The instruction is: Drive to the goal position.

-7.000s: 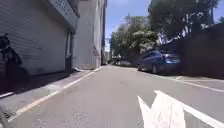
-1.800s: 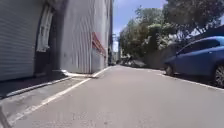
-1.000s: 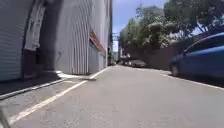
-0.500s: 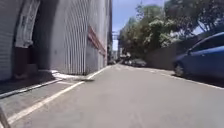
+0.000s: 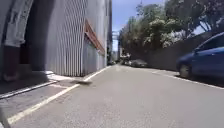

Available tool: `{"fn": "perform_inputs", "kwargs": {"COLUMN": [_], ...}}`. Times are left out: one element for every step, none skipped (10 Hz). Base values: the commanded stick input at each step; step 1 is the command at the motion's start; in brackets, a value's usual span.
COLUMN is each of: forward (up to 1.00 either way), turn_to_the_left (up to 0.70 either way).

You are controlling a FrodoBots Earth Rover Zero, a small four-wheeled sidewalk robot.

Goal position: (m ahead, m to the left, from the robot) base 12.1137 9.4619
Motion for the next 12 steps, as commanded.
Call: {"fn": "perform_inputs", "kwargs": {"forward": [0.70,0.70,0.70,0.70,0.70,0.70,0.70,0.70,0.70,0.70,0.70,0.70], "turn_to_the_left": [0.00,0.00,0.00,0.00,0.00,0.00,0.00,0.00,0.00,0.00,0.00,0.00]}}
